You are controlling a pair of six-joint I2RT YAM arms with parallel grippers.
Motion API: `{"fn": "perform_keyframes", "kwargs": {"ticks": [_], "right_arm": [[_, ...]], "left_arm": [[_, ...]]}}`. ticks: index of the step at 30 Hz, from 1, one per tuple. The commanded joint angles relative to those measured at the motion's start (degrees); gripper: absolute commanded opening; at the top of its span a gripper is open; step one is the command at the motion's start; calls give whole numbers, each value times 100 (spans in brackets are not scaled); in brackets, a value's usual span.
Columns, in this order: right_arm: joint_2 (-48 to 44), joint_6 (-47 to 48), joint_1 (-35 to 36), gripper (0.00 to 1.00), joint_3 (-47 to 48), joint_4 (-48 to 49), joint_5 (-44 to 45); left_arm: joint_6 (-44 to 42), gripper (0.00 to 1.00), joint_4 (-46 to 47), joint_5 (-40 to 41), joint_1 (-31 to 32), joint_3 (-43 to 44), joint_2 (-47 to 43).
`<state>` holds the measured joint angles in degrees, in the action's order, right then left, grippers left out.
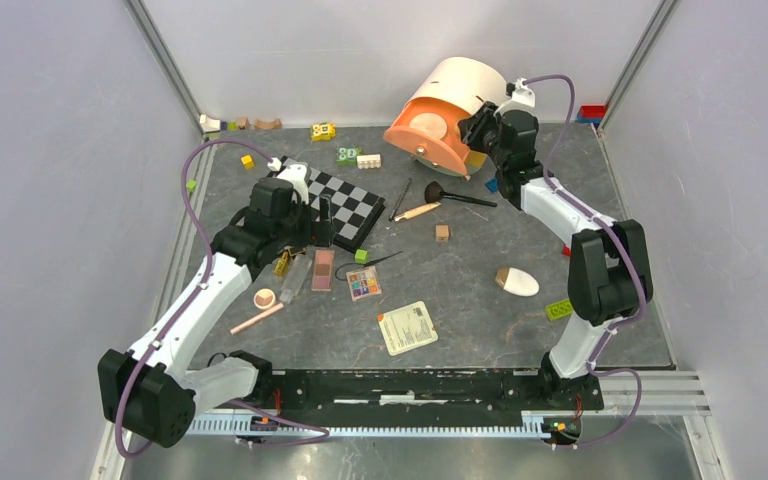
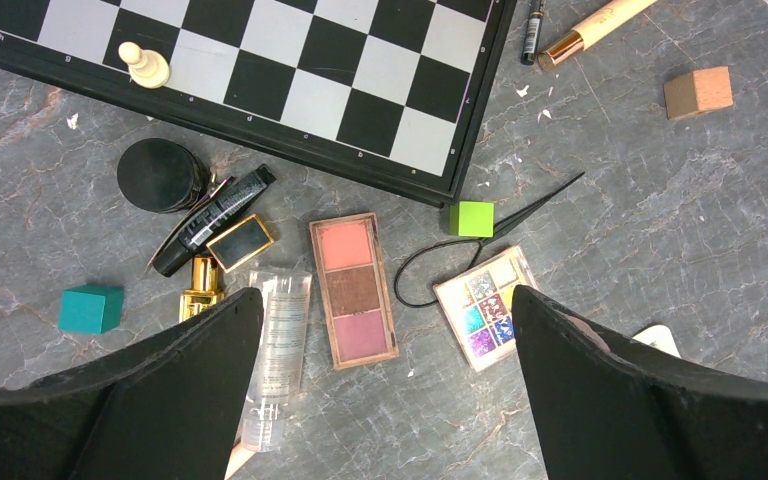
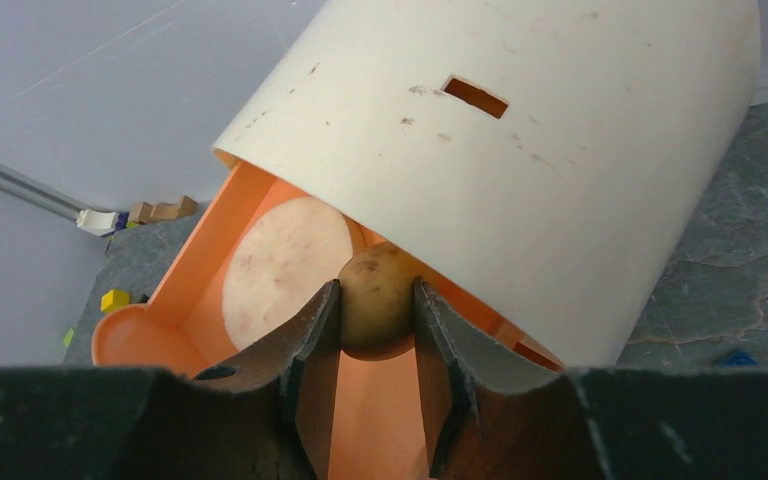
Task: Organize the makeup
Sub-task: Place the makeup tool in the drawer.
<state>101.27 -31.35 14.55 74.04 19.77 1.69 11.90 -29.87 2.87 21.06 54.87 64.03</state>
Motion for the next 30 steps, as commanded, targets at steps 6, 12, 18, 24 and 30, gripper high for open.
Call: {"fn": "perform_keyframes", "kwargs": {"ticks": [6,12,18,24,30], "right_arm": [[24,133,31,48,224,141,217],[-92,161,31,54,242,107,244],[-263,228,31,57,339,39,279],[-530,386,30,58,368,14,300],[-859,650,21,60,462,-130,331]], "left_arm": [[-116,100,154,25,-29,-12,-60],[-118,100,157,-2,-24,-20,-57],[-127,100,157,-12,-31,-25,-54],[-127,100,157,-21,-25,-20,-52],[-122,100,152,-33,-27,-20,-55]]}}
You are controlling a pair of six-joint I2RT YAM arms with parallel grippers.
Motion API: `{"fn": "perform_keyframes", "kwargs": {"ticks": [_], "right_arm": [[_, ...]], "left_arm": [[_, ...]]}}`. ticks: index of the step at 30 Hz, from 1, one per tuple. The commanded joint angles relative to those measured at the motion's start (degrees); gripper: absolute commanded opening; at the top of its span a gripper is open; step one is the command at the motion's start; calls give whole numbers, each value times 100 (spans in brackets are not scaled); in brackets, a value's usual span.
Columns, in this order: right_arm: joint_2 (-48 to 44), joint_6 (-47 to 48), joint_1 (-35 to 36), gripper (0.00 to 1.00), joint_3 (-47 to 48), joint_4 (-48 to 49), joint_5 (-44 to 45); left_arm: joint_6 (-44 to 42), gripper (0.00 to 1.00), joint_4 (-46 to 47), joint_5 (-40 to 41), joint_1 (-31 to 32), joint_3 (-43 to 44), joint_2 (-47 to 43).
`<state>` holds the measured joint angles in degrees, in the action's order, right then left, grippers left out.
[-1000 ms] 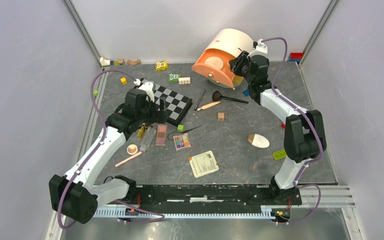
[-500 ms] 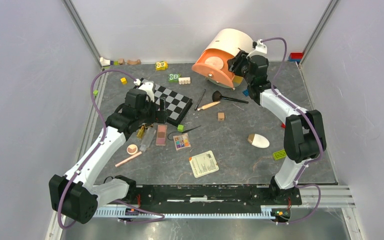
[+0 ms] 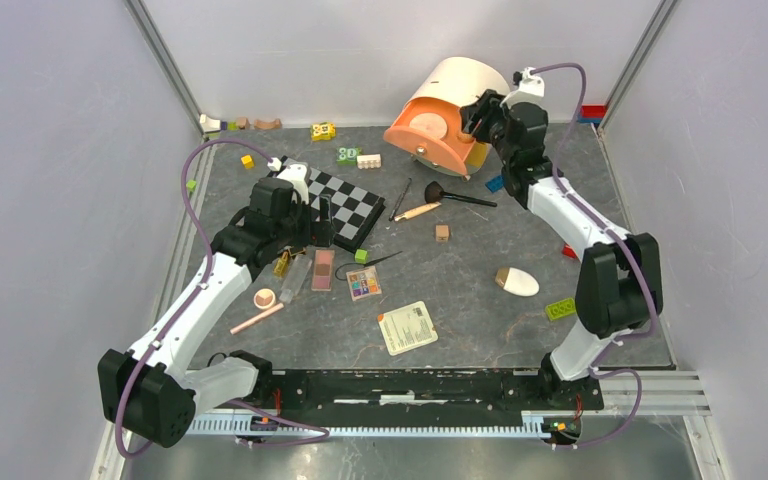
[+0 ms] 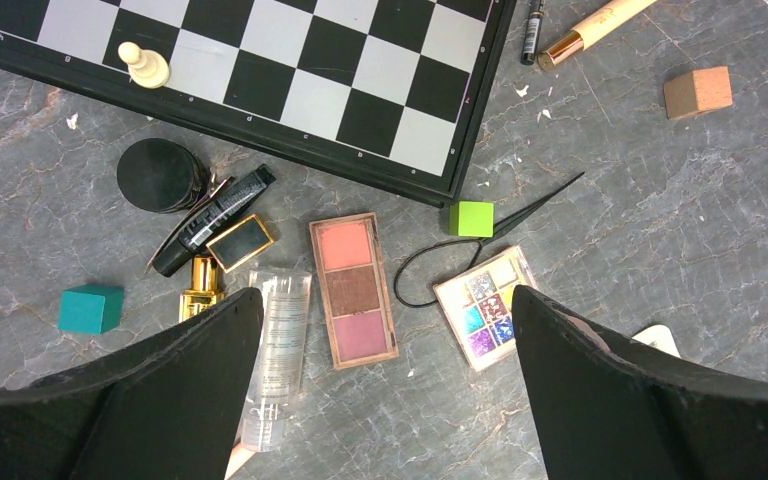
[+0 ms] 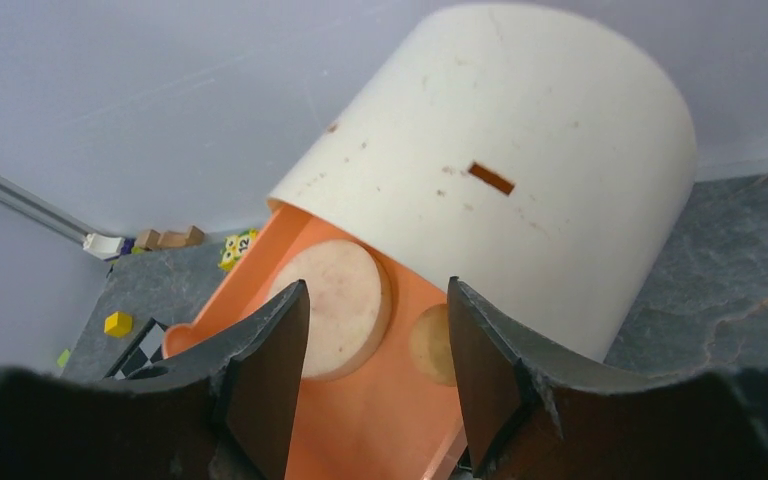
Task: Organize the makeup
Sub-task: Place the makeup tool in the drawer, then pick up the makeup brush from the center of the board.
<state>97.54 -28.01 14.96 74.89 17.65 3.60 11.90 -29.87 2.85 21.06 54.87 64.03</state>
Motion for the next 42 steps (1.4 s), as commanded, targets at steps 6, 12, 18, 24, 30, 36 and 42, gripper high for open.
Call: {"fn": "perform_keyframes", "kwargs": {"ticks": [6,12,18,24,30,36,42], "right_arm": [[-917,472,-38,60,185,-223,342],[-1535,492,-129,60,-424,-742,708],[-2263,311,-353,61,-1392,-1282,1176],[-2778,217,-606,69,-2205,-1927,992],[-3040,282,-893,83,-2877,-2660,825],[-3366,419,-937,83,-3367,-3013,557],[-3273,750,-934,80,-3595,-2742,-553]], "left_arm": [[-127,100,157,-11,-30,-20,-85],[-127,100,142,1,-25,-20,-93],[-118,100,147,-14,-27,-20,-76],[-126,100,130,33,-24,-12,-95],[-118,100,130,62,-31,-20,-63],[-126,100,130,83,-24,-12,-19],[-127,100,130,78,-24,-3,21]]}}
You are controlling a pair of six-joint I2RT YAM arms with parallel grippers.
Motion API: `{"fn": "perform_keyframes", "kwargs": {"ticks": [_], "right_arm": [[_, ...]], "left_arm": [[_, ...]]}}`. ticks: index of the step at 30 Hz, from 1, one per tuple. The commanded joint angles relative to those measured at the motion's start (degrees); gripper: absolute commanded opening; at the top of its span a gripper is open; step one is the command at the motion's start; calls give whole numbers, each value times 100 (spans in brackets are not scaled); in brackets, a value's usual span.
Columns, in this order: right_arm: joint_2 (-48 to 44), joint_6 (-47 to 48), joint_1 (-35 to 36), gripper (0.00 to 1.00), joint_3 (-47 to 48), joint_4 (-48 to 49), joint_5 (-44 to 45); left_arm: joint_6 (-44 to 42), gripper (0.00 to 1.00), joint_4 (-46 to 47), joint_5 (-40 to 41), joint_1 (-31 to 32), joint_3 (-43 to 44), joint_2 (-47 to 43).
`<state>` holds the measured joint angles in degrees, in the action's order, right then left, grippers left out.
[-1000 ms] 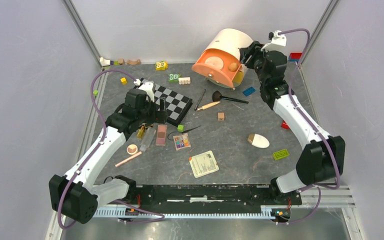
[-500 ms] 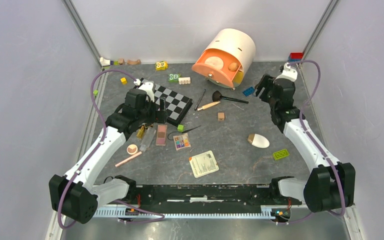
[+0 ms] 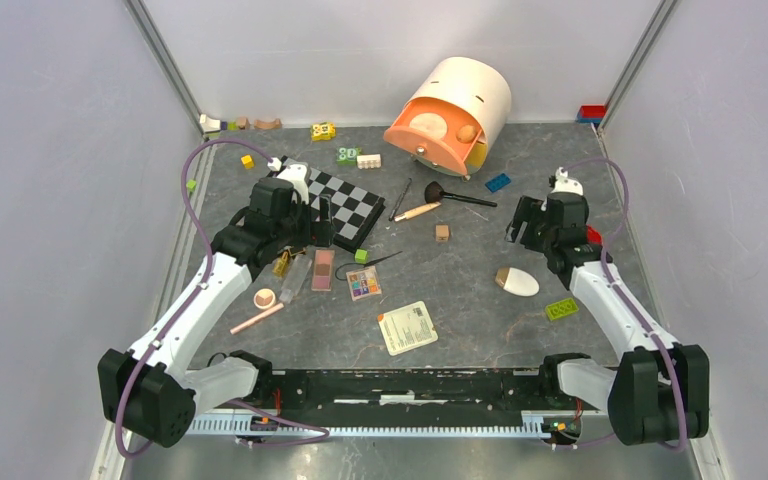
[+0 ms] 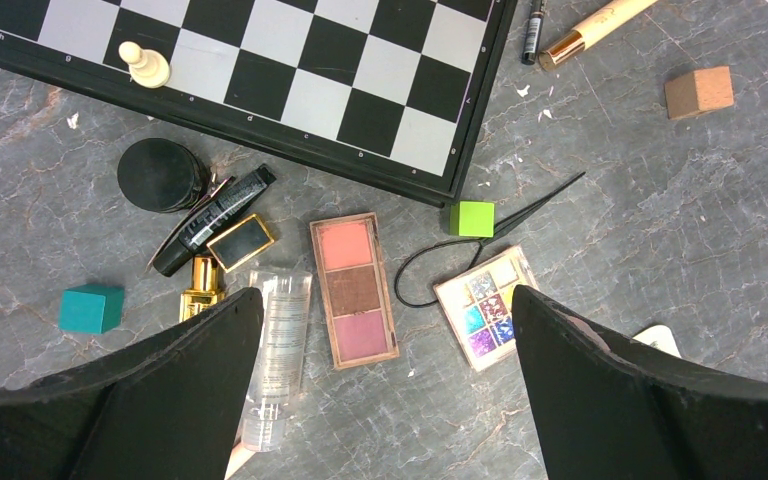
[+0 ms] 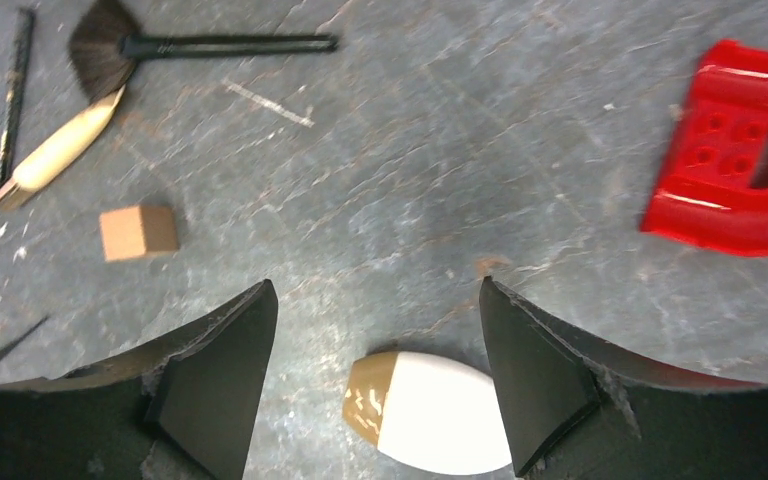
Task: Organize the makeup
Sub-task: Pick up the makeup brush from the center of the board.
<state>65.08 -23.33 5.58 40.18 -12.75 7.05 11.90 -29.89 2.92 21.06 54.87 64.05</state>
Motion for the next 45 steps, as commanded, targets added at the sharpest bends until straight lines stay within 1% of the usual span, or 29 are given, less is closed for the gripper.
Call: {"fn": "perform_keyframes", "kwargs": {"ticks": [1,4,10,15,18,23,28,34,37,38,42,44,45], "right_arm": [[16,235,11,80,-199,420,-1159],[161,25,148,79,-389,820,-1470],[557,-251,694,78,-389,1178,-1401],[785,-454,944,78,-402,1423,-1388],[725,-573,944,77,-479,1468,-1180],[616,-627,844,76,-545,1342,-565],[813,-653,318,74,-439,1435,-877],[1443,-129,206,73,249,1727,-775],[1929,57,150,72,777,1648,-740],[2089,70,114,71,940,1616,-603],[2632,-20,-68,62,1419,1675,-596],[2908,-44,-117,57,1704,1710,-689],[3041,-47,-130,55,1854,1761,-881]], "left_arm": [[-122,100,132,68,-25,-3,16],[-118,100,132,69,-24,-2,29],[-118,100,129,65,-29,-7,59],[-118,100,132,47,-28,-12,66],[-125,100,128,77,-27,-17,88],[-127,100,132,92,-29,-20,115],[-133,100,132,94,-28,-12,123],[-134,100,132,75,-25,-16,110],[-127,100,132,40,-29,-20,111],[-120,100,132,28,-28,-20,117],[-118,100,132,-1,-29,-12,110],[-119,100,131,-7,-24,-12,113],[-120,100,132,-2,-27,-12,105]]}}
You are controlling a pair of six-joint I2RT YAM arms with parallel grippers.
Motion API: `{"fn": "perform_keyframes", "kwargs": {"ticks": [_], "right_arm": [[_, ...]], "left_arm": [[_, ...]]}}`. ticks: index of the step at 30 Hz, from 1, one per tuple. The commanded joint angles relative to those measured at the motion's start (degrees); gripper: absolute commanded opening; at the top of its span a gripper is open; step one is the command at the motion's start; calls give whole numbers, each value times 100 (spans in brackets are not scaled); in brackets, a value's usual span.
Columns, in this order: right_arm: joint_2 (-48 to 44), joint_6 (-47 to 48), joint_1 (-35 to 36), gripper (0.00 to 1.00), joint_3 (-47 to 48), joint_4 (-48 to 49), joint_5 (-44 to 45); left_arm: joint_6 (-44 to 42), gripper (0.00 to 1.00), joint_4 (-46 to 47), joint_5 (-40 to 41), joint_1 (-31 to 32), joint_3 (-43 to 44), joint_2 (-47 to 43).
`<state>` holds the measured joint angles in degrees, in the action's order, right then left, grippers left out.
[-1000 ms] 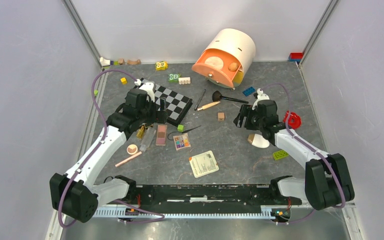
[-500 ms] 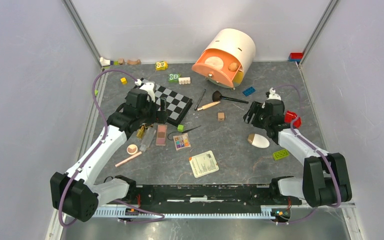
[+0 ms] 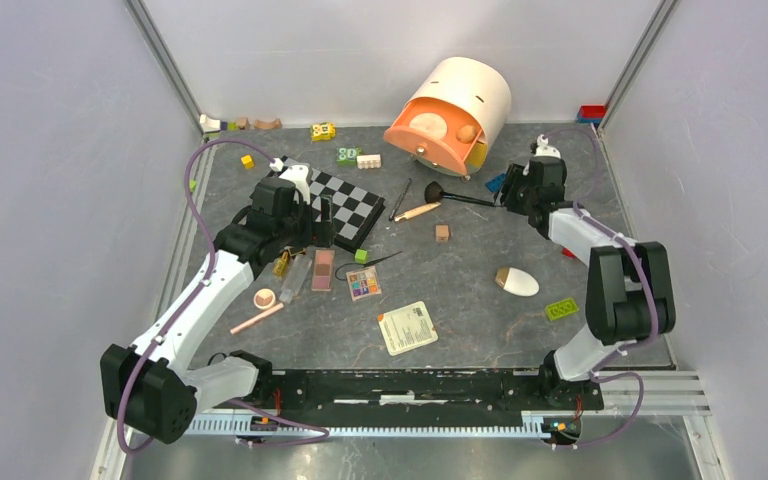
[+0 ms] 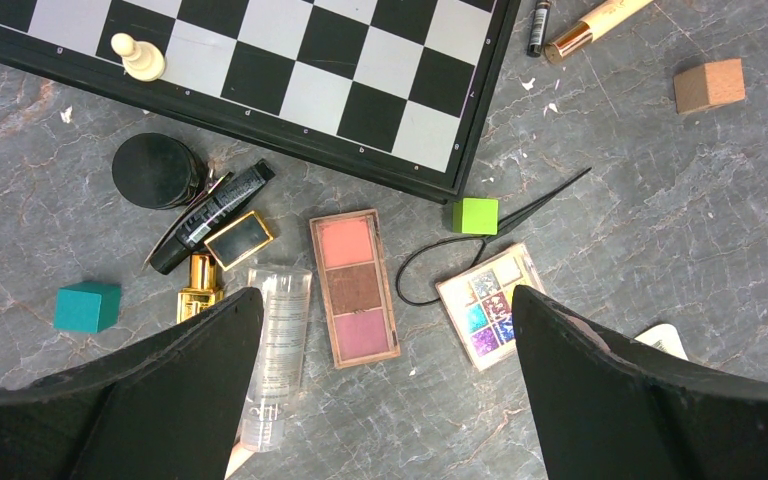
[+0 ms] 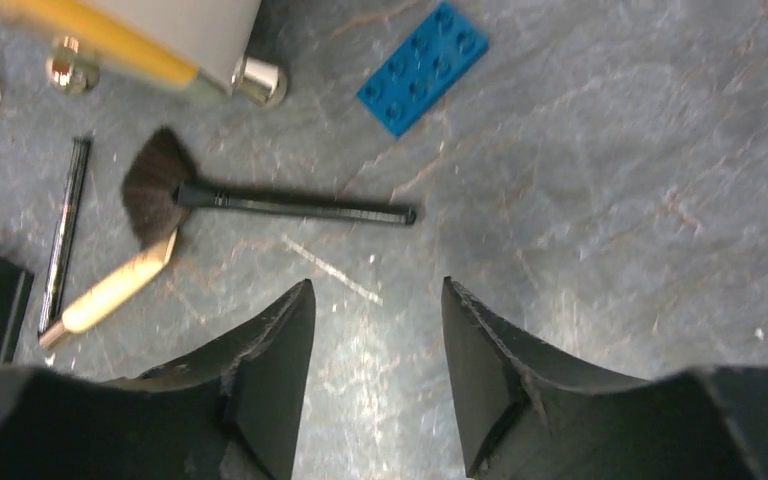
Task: Organize the makeup
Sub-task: Pick up the makeup brush from the center of the board.
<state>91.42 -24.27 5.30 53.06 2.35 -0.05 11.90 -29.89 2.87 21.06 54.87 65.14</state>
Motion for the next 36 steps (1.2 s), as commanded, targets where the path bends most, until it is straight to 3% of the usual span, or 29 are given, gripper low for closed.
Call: {"fn": "perform_keyframes", "kwargs": {"ticks": [1,6,13,25,36], "right_arm": [[575,53,-98,53,706,295,-332],[1390,3,-104,40,1365,474,-1146],[2045,-305,-99,38,1605,814,-1375],[2771,140,-91,39,2240,660,-1486],[2601,502,80,45,1781,524,-1551]], "left_arm": [[-118,100,132,11,-28,-12,-4],[-122,100,132,4,-23,-12,-13],[-127,100,132,43,-25,-20,-23],[-127,100,132,18,-24,-12,47],[-135,100,130,20,-29,-3,82]]}}
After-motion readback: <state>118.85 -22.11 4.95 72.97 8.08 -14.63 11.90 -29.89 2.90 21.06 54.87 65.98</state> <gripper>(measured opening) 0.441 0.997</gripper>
